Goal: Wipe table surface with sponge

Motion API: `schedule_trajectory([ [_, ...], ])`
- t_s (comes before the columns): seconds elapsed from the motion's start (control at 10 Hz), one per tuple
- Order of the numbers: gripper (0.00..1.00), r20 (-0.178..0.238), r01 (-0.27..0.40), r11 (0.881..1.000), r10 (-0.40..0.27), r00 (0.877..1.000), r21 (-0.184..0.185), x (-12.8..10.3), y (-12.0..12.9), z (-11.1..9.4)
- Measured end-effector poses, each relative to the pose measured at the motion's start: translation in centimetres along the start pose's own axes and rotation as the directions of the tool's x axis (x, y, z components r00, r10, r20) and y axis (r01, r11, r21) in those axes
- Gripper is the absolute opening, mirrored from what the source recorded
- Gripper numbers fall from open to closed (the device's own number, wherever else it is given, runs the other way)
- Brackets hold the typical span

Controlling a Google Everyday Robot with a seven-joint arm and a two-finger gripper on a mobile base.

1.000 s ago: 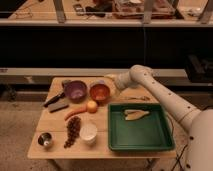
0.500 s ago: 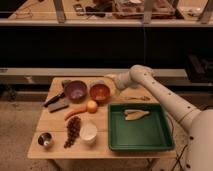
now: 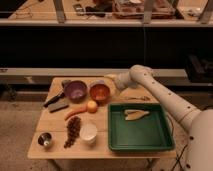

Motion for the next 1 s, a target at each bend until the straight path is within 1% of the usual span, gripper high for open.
schedule_trajectory([
  [0.6,0.80,0.000,-0.001,1.000,0.001,1.000,0.000,0.0,-0.1,0.0],
  [0.7,0.80,-0.006,-0.005,1.000,0.005,1.000,-0.005,0.2,-0.2,-0.3],
  [0.8,0.80,-0.023,-0.013,1.000,0.012,1.000,-0.020,0.5,-0.6,-0.5],
  [0.9,0.80,-0.058,-0.025,0.999,0.022,0.998,-0.044,1.0,-2.0,-0.6],
  [1.0,0.80,-0.078,-0.030,0.998,0.026,0.997,-0.047,1.3,-3.2,-0.6],
])
